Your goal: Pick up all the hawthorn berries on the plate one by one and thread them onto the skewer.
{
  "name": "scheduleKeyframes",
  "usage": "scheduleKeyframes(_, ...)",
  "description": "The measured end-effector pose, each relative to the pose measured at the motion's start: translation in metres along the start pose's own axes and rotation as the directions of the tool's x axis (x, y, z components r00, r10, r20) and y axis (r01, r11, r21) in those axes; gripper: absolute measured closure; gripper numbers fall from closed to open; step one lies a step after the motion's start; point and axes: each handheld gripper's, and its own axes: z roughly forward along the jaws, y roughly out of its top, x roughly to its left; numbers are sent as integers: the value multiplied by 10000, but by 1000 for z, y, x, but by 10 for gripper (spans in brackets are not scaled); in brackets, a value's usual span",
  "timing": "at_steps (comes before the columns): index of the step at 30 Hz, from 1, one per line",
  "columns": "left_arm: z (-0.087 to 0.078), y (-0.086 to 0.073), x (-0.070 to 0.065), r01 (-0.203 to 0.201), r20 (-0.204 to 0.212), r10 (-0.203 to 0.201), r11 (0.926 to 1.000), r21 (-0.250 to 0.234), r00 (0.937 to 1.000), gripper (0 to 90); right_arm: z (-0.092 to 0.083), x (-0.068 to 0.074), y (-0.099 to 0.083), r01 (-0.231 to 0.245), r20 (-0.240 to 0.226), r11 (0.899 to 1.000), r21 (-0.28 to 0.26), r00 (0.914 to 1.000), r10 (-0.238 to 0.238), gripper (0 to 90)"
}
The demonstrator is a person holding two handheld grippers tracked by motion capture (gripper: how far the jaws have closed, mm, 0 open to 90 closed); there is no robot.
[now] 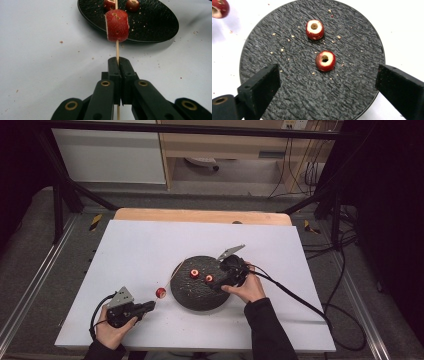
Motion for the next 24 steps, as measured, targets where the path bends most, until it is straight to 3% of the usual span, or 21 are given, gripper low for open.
scheduleKeyframes(9,1,-1,1,-11,11,11,10000,83,10000,886,15,-4,22,266,-73,9939,1071,9996,-259,183)
scheduleKeyframes(15,1,-1,2,58,33,-58,9999,85,10000,886,29,-5,30,468,-342,9829,1779,9986,-413,288)
scheduleKeyframes(24,1,-1,1,52,88,-53,9999,86,9999,886,45,-10,37,236,-473,9688,2469,9988,-123,436)
